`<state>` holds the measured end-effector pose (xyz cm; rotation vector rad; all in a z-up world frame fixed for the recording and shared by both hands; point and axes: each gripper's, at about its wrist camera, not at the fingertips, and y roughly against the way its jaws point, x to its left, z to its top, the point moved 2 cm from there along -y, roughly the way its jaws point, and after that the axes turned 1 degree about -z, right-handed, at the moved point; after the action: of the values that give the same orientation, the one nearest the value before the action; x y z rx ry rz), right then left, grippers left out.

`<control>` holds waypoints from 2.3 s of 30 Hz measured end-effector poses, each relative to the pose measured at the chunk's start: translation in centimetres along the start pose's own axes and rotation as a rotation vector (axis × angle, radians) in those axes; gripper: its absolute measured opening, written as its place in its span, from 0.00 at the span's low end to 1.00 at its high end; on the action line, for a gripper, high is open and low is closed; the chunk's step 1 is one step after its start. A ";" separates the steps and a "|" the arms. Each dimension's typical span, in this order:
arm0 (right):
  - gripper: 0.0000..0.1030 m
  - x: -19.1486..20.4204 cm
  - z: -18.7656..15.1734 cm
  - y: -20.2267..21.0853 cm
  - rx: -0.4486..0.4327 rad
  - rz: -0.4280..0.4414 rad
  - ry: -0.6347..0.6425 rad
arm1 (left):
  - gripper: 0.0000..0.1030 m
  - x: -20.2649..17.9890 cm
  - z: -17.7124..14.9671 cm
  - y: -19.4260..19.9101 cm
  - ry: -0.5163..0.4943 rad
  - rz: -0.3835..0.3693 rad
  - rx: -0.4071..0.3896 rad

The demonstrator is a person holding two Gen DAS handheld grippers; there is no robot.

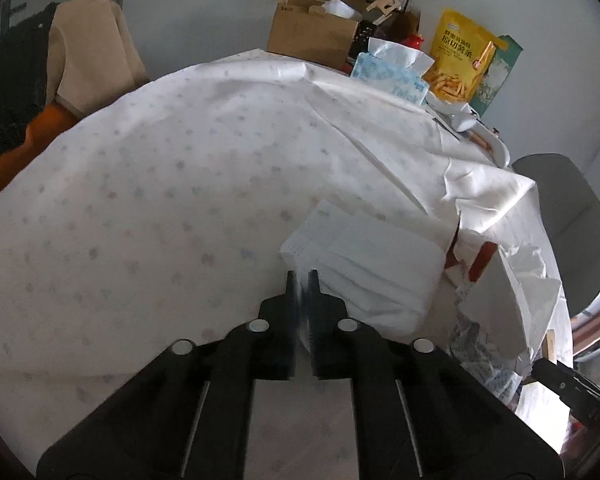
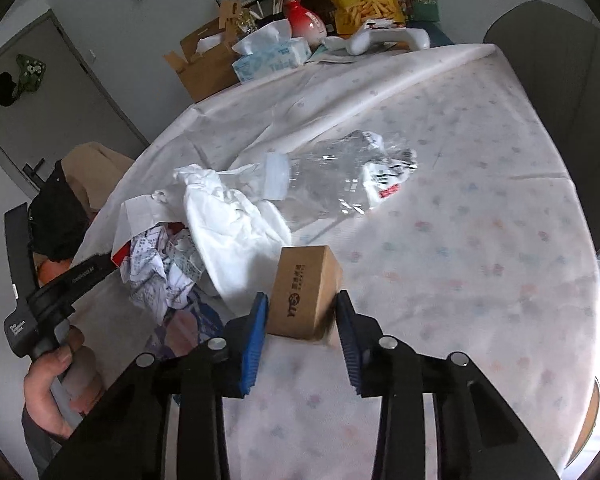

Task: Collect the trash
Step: 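Lift the cardboard box with the right tool and carry it to the bin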

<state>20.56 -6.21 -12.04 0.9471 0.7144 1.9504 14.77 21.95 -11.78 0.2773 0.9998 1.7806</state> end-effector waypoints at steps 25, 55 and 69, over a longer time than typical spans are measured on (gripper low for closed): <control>0.31 -5.1 -2.2 11.3 -0.196 0.032 -0.062 | 0.03 -9.5 0.6 14.4 -0.109 -0.113 -0.261; 0.32 -27.5 -10.9 20.2 -0.254 -0.320 -0.389 | 0.03 -34.3 -10.3 10.1 -0.426 -0.468 -0.043; 0.33 -35.7 -16.2 20.2 -0.218 -0.381 -0.563 | 0.03 -43.3 -16.4 7.5 -0.577 -0.543 0.104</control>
<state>11.64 -48.97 -18.24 1.0660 0.3158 1.3082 19.14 -24.32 -5.45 0.4976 0.6626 1.0656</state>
